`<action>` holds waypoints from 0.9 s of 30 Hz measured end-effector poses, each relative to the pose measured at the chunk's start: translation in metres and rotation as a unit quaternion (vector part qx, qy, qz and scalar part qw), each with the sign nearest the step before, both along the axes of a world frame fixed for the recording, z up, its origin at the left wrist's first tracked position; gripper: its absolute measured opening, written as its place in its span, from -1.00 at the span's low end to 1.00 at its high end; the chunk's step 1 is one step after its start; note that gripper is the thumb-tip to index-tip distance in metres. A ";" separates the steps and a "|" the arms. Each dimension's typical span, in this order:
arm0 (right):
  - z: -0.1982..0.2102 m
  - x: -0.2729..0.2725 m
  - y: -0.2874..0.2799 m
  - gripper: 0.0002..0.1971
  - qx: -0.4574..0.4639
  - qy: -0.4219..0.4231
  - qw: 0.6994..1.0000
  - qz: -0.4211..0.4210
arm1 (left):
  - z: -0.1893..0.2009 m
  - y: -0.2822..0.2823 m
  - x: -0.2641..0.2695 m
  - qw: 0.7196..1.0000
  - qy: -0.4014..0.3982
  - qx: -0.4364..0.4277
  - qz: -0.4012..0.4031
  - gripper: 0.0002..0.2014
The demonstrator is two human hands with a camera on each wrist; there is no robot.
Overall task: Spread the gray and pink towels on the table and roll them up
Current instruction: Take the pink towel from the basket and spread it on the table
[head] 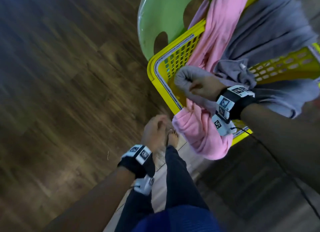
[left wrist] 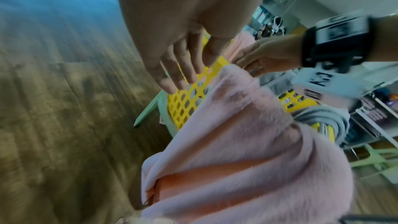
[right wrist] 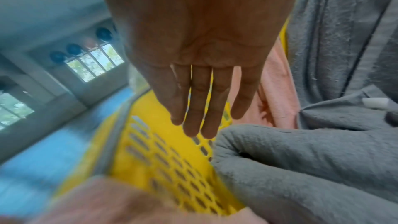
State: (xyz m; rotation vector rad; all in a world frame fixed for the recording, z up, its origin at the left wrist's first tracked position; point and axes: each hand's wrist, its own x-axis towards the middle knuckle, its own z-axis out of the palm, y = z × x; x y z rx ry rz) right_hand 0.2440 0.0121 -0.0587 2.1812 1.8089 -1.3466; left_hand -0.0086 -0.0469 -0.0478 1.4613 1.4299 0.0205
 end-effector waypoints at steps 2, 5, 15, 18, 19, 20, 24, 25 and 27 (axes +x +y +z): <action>0.014 -0.017 -0.018 -0.81 0.004 0.037 0.999 0.034 | -0.002 0.010 0.014 1.000 0.002 -0.024 -0.012 -0.77; 0.010 -0.033 -0.042 -0.81 -0.003 0.055 0.997 0.054 | -0.003 0.017 0.029 0.995 -0.015 -0.090 -0.043 -0.81; 0.011 -0.032 -0.052 -0.66 0.054 0.086 0.993 0.056 | 0.010 0.020 0.013 0.994 -0.036 0.059 -0.084 -0.86; 0.034 -0.041 -0.054 -0.60 0.108 0.122 0.984 0.077 | 0.037 0.029 0.014 0.987 -0.112 0.083 -0.082 -0.86; 0.046 -0.042 -0.052 -0.66 0.111 0.128 0.983 0.075 | 0.049 0.033 0.015 0.983 -0.133 0.091 -0.085 -0.86; 0.062 -0.044 -0.051 -0.73 0.115 0.122 0.984 0.061 | 0.061 0.037 0.015 0.979 -0.155 0.100 -0.088 -0.85; 0.143 -0.048 -0.042 -0.86 0.194 0.075 0.978 -0.021 | 0.118 0.070 0.007 0.956 -0.216 0.169 -0.109 -0.82; 0.167 -0.053 -0.038 -0.87 0.231 0.073 0.969 -0.043 | 0.137 0.081 0.004 0.948 -0.224 0.194 -0.117 -0.82; 0.219 -0.067 -0.033 -0.90 0.292 0.047 0.953 -0.064 | 0.182 0.100 -0.003 0.929 -0.236 0.242 -0.148 -0.81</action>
